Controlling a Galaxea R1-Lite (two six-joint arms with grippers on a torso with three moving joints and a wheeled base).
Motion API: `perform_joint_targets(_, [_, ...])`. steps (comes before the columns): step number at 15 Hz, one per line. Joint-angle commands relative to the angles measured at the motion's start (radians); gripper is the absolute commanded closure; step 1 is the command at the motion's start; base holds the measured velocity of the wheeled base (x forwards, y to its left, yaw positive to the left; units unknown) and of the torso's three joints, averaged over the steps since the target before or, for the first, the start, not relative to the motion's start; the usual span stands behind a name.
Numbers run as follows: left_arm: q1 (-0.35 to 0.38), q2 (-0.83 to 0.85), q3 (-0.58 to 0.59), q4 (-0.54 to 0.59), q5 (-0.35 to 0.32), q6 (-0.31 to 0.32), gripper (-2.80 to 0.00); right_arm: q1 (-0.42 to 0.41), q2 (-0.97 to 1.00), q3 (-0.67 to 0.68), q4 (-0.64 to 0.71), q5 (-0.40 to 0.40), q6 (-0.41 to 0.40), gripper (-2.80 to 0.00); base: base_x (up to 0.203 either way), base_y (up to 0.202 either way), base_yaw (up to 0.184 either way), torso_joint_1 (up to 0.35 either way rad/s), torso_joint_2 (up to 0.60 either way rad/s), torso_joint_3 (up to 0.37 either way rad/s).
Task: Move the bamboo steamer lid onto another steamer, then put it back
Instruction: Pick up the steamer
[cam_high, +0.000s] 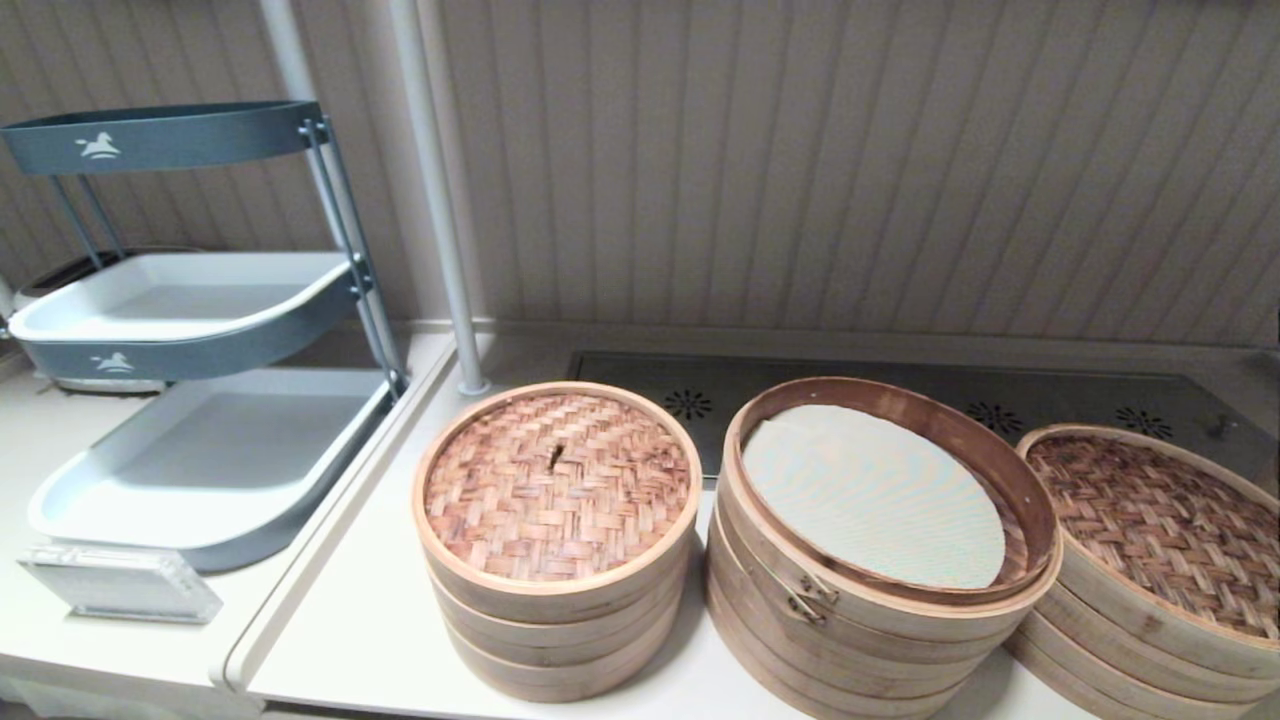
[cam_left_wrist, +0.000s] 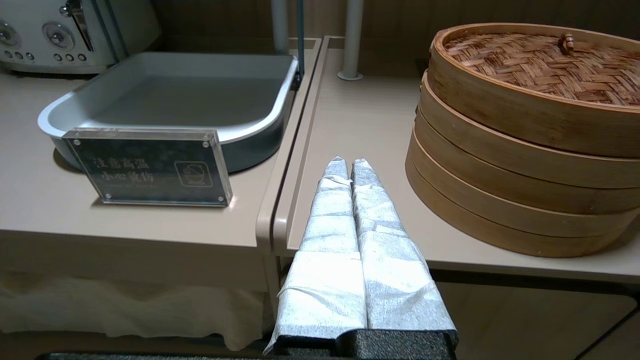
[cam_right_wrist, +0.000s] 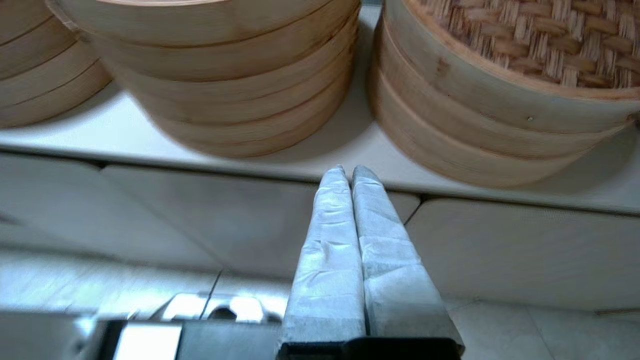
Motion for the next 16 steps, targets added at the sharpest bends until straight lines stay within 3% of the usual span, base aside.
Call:
perform_joint_targets(1, [0.001,-0.003,0.025,-0.001,-0.001,0.000,0.00,0.002,-0.037,0.196,-0.217,-0.006,0.002,0.00,0.000,0.000,0.000,0.000,0.00,0.000])
perform_joint_targets(4, [0.000,-0.002,0.025,0.000,0.000,0.000,0.00,0.007,-0.041,0.387,-0.486,0.007,-0.002,0.00,0.000,0.000,0.000,0.000,0.00,0.000])
perform_joint_targets(5, [0.000,-0.002,0.025,-0.001,-0.001,0.000,0.00,0.019,-0.041,0.399,-0.507,0.061,-0.004,0.00,0.000,0.000,0.000,0.000,0.00,0.000])
perform_joint_targets(8, [0.000,-0.002,0.025,-0.001,-0.001,0.000,0.00,0.088,-0.039,0.406,-0.531,0.061,-0.006,0.00,0.000,0.000,0.000,0.000,0.00,0.000])
perform_joint_targets(13, [0.000,-0.002,0.025,0.001,-0.001,0.000,0.00,0.084,-0.028,0.438,-0.624,-0.040,-0.011,0.00,0.000,0.000,0.000,0.000,0.00,0.000])
perform_joint_targets(16, [0.000,-0.002,0.025,-0.001,0.000,0.000,0.00,0.079,-0.030,0.461,-0.643,-0.174,-0.009,0.00,0.000,0.000,0.000,0.000,0.00,0.000])
